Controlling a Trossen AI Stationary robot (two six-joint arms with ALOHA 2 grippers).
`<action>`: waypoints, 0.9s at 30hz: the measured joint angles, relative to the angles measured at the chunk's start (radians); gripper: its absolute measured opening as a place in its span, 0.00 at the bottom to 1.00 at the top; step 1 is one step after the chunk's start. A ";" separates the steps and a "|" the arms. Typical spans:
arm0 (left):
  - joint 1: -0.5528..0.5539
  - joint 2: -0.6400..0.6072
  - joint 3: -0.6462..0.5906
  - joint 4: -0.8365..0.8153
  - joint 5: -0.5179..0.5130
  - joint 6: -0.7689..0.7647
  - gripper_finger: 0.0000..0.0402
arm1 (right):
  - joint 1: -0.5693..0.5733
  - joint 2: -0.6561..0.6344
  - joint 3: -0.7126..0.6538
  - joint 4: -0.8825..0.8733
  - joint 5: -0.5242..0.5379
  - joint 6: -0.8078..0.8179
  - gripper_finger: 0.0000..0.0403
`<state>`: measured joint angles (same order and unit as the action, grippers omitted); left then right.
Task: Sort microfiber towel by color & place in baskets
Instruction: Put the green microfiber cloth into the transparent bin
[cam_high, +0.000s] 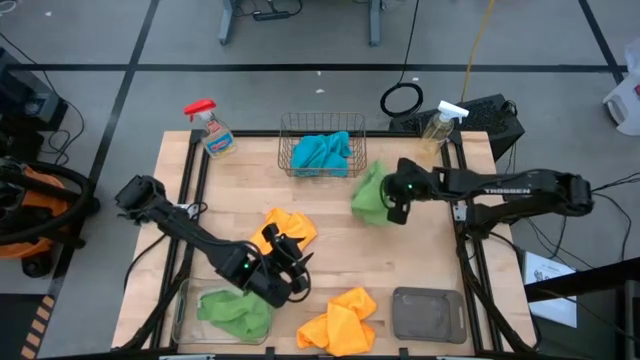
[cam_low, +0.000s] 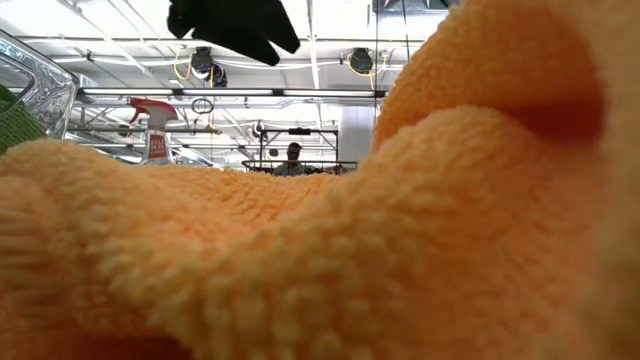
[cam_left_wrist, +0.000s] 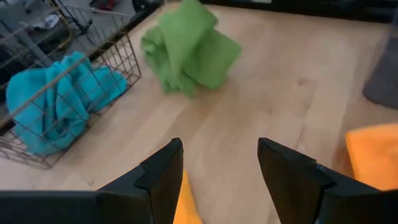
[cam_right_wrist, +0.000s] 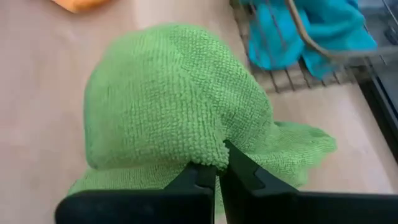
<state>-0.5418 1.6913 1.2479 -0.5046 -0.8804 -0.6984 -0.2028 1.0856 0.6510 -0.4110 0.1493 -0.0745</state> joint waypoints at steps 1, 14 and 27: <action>0.006 0.000 0.000 0.021 -0.001 0.014 0.53 | 0.019 -0.007 0.000 0.008 0.000 0.010 0.00; 0.037 0.000 0.000 0.382 -0.001 0.373 0.53 | 0.292 -0.042 0.000 0.290 0.001 0.055 0.00; 0.040 0.008 0.000 0.502 0.057 0.398 0.53 | 0.471 -0.014 0.000 0.620 0.007 -0.091 0.00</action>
<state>-0.5014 1.6989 1.2476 -0.0027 -0.8231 -0.3000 0.2686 1.0717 0.6510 0.2088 0.1561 -0.1651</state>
